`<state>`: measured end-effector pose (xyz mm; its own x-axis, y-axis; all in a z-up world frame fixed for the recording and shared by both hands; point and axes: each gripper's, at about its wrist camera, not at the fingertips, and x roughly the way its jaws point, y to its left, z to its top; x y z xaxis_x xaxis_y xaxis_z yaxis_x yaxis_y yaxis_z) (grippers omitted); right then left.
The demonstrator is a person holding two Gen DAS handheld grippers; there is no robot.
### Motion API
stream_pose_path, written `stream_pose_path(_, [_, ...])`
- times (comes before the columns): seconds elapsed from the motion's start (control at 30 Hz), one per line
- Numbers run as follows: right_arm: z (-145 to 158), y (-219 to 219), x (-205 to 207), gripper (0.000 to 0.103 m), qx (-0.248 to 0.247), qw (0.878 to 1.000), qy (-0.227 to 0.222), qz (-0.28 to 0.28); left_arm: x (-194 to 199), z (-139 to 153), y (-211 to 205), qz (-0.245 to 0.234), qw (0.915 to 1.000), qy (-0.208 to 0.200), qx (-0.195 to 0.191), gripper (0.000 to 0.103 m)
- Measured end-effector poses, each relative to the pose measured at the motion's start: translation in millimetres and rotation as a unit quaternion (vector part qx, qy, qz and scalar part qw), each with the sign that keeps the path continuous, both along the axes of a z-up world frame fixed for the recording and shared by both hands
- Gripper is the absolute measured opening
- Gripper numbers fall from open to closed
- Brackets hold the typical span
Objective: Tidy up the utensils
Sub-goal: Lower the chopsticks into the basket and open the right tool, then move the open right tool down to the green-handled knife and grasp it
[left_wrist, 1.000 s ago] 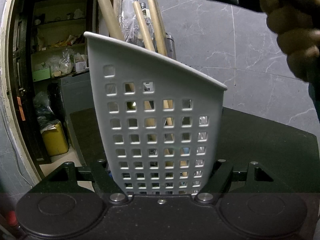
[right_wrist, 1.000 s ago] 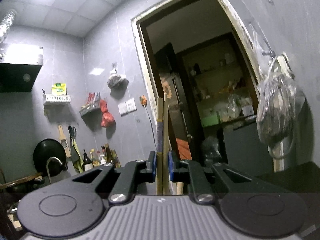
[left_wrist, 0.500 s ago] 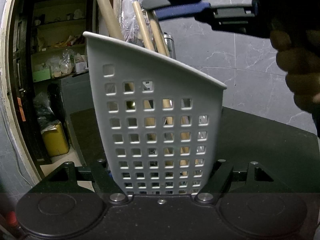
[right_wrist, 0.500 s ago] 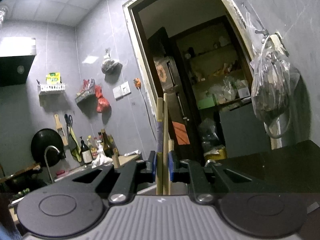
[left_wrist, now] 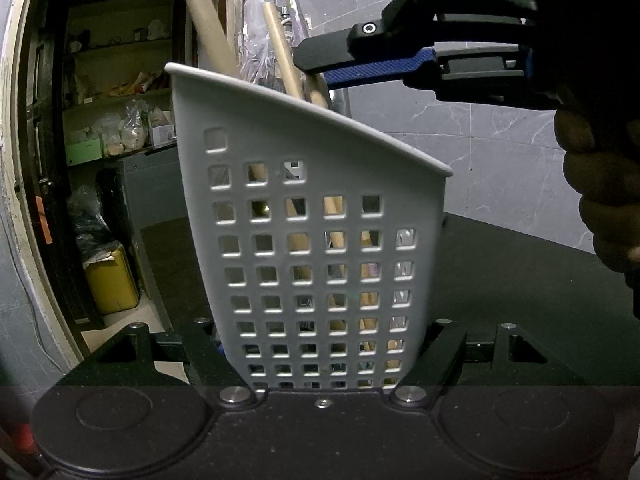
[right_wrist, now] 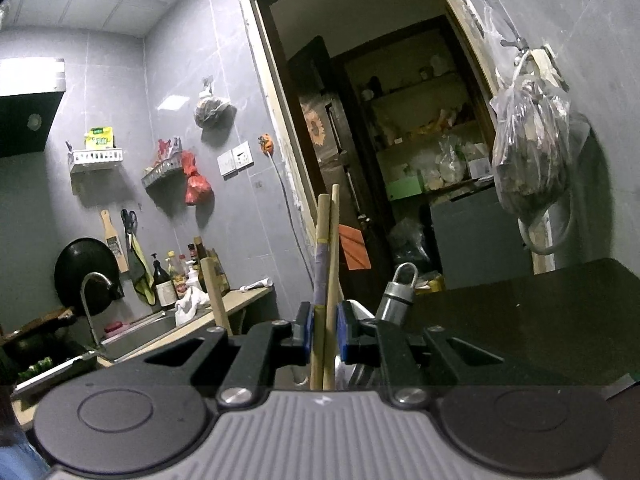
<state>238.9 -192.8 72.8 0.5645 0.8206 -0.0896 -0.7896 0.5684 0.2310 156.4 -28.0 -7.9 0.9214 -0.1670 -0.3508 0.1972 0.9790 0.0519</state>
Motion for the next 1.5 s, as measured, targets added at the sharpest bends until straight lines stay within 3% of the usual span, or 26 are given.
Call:
stream_pose_path(0.3, [0, -3, -2, 0.02, -0.003, 1.0, -0.006, 0.001, 0, 0, 0, 0.0, 1.0, 0.0, 0.0, 0.076])
stream_pose_path(0.43, [5, -9, -5, 0.047, 0.005, 1.0, -0.017, 0.005, 0, -1, 0, 0.0, 1.0, 0.0, 0.0, 0.076])
stream_pose_path(0.53, [11, -15, -8, 0.061, 0.01, 0.999, -0.034, 0.001, 0, -1, 0, 0.0, 1.0, 0.0, 0.0, 0.076])
stream_pose_path(0.57, [14, -19, -10, 0.066, 0.012, 0.999, -0.042, -0.006, 0, -1, 0, 0.0, 1.0, 0.0, 0.0, 0.076])
stream_pose_path(0.63, [18, -28, -11, 0.089, 0.018, 0.998, -0.056, -0.029, 0, -1, 0, 0.0, 1.0, 0.0, 0.0, 0.076])
stream_pose_path(0.73, [23, -45, -8, 0.101, 0.027, 0.995, -0.062, -0.07, 0, -1, 0, -0.001, 1.0, 0.0, -0.001, 0.076])
stream_pose_path(0.93, [13, -74, 11, 0.103, 0.032, 0.987, -0.023, -0.155, -1, 0, 0, -0.001, 1.0, 0.001, -0.002, 0.076])
stream_pose_path(1.03, [3, -80, 30, 0.103, 0.017, 0.979, 0.017, -0.205, -1, 0, 0, -0.001, 1.0, 0.001, -0.003, 0.076])
stream_pose_path(1.23, [-30, -88, 92, 0.103, -0.046, 0.95, 0.127, -0.282, 0, -1, 1, -0.003, 1.0, 0.001, -0.006, 0.076])
stream_pose_path(1.37, [-57, -85, 131, 0.103, -0.101, 0.93, 0.167, -0.311, 1, -1, 3, -0.004, 1.0, 0.001, -0.008, 0.076])
stream_pose_path(1.5, [-76, -89, 162, 0.103, -0.122, 0.91, 0.203, -0.341, 2, -2, 5, -0.005, 0.9999, 0.001, -0.009, 0.076])
